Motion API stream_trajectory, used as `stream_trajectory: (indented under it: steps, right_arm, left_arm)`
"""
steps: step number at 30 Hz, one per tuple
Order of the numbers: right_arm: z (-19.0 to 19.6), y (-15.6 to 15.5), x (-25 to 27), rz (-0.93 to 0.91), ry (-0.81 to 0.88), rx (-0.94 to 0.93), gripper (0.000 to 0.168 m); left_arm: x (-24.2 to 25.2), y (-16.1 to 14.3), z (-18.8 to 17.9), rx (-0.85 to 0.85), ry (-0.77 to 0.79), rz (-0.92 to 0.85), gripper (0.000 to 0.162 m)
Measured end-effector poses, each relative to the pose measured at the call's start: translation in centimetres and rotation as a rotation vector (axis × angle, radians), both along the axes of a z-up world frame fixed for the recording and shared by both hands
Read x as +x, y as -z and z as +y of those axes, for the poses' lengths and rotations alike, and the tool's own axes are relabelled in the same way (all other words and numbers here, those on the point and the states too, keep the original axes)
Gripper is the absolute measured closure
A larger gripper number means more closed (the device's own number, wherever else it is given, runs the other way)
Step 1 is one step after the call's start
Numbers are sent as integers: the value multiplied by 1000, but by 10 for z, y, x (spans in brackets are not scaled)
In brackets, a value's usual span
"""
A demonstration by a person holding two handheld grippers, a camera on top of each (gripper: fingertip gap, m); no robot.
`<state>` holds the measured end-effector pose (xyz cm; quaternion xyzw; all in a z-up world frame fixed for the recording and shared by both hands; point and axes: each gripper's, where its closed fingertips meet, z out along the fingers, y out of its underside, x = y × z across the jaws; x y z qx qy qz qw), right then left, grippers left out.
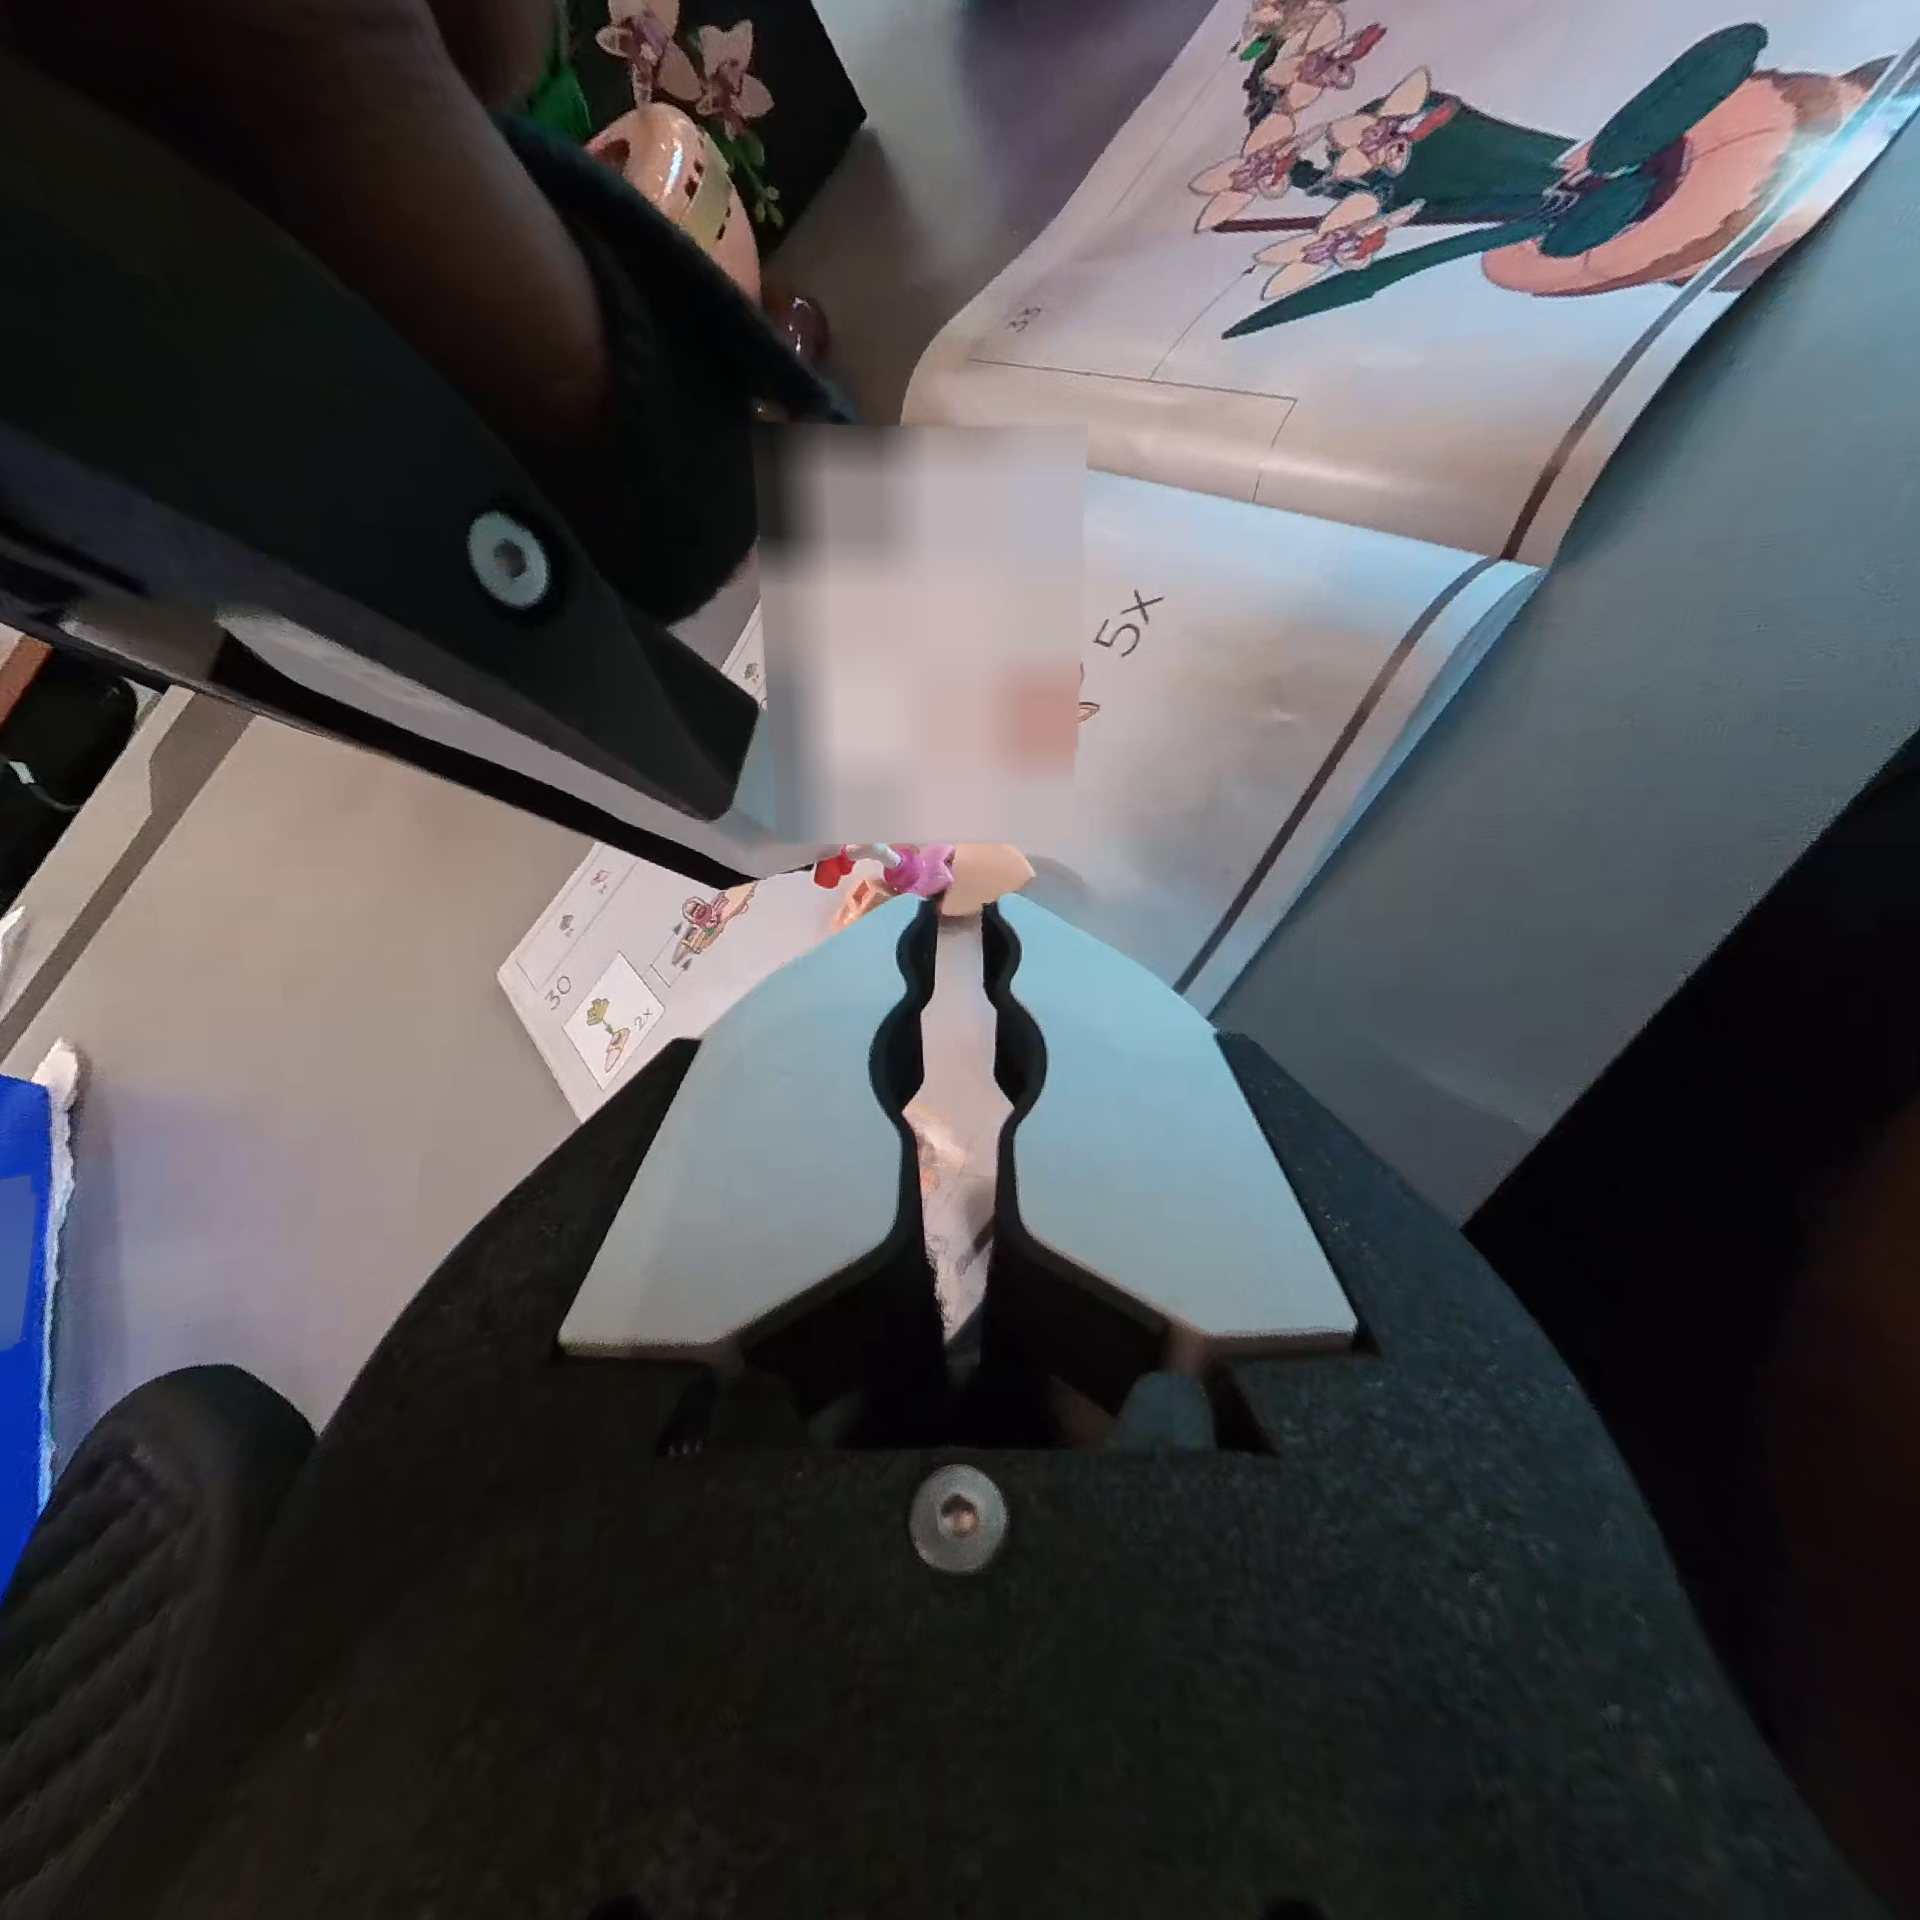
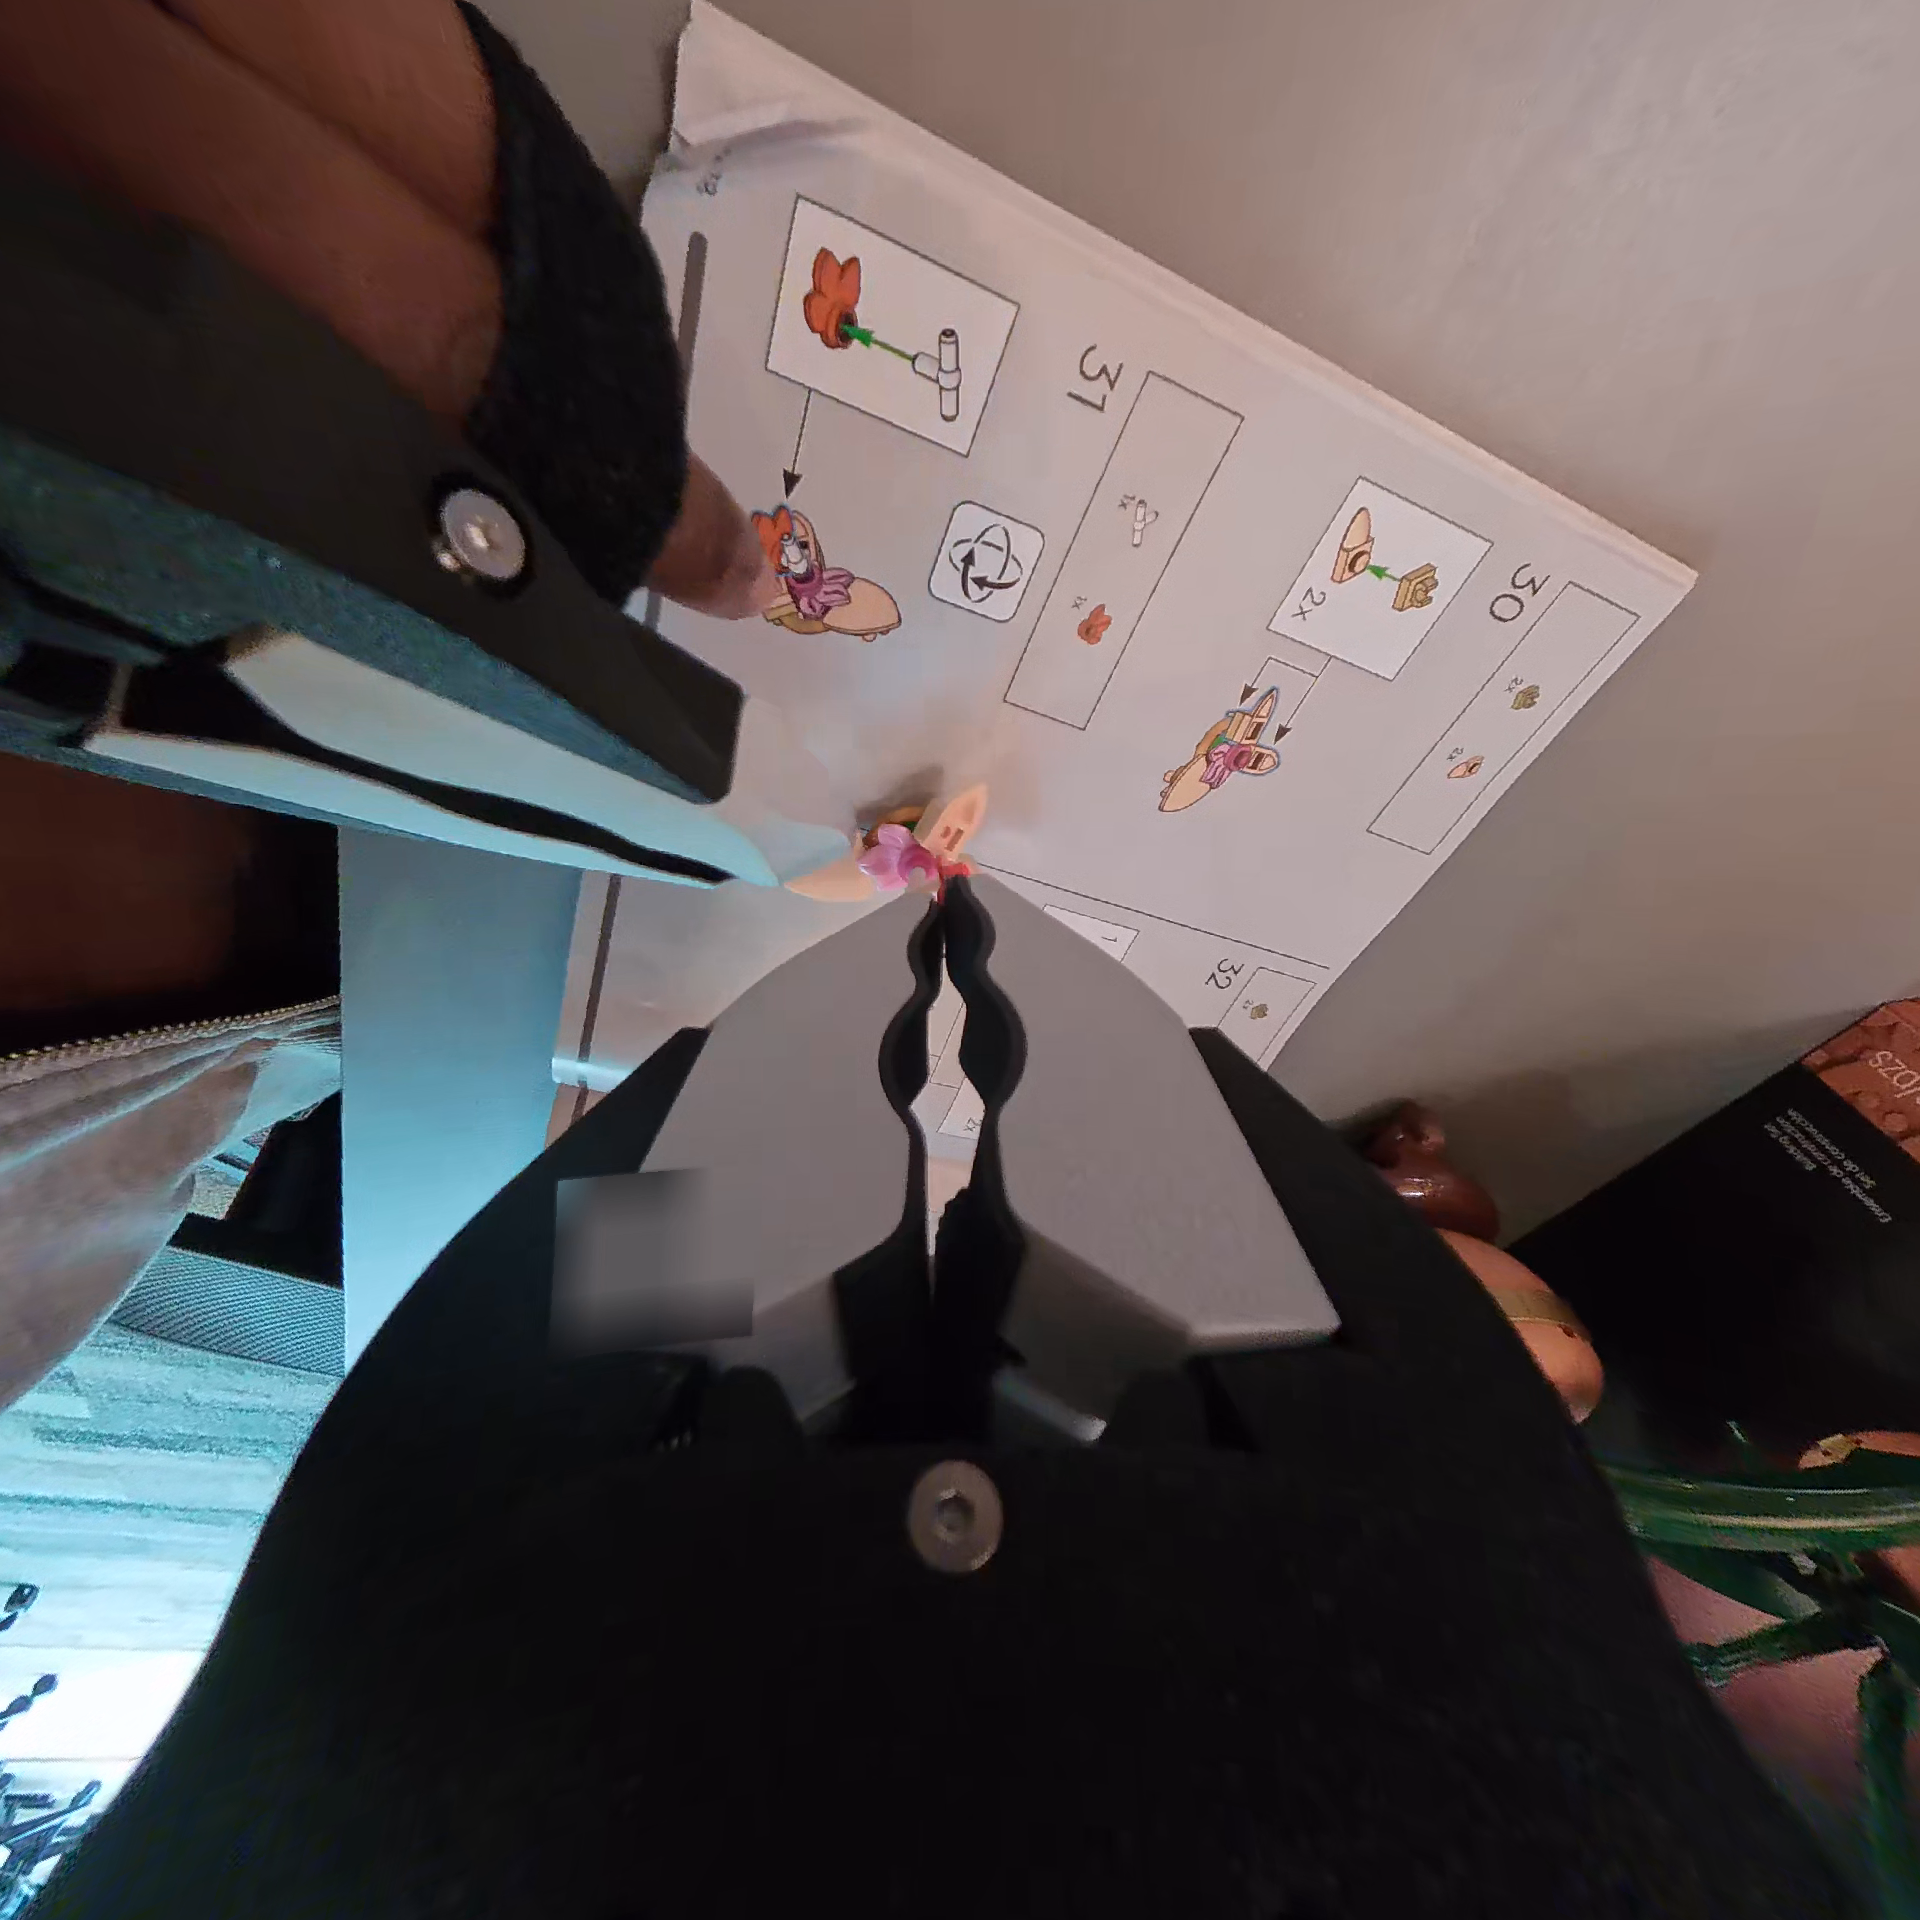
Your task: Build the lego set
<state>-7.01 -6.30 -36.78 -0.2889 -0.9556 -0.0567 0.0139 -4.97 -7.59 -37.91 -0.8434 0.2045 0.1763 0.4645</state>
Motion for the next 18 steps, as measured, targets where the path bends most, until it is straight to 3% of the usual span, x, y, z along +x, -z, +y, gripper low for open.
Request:
stream_trajectory:
  steps: [1, 18]
  right_arm:
    - [0, 0, 0, -2, 0, -4, 168]
    - [1, 1, -2, -8, 14, -19, 168]
  left_arm:
    - [-1, 0, 1, 0, -4, 3, 154]
    - [3, 8, 3, -49, 23, 51, 156]
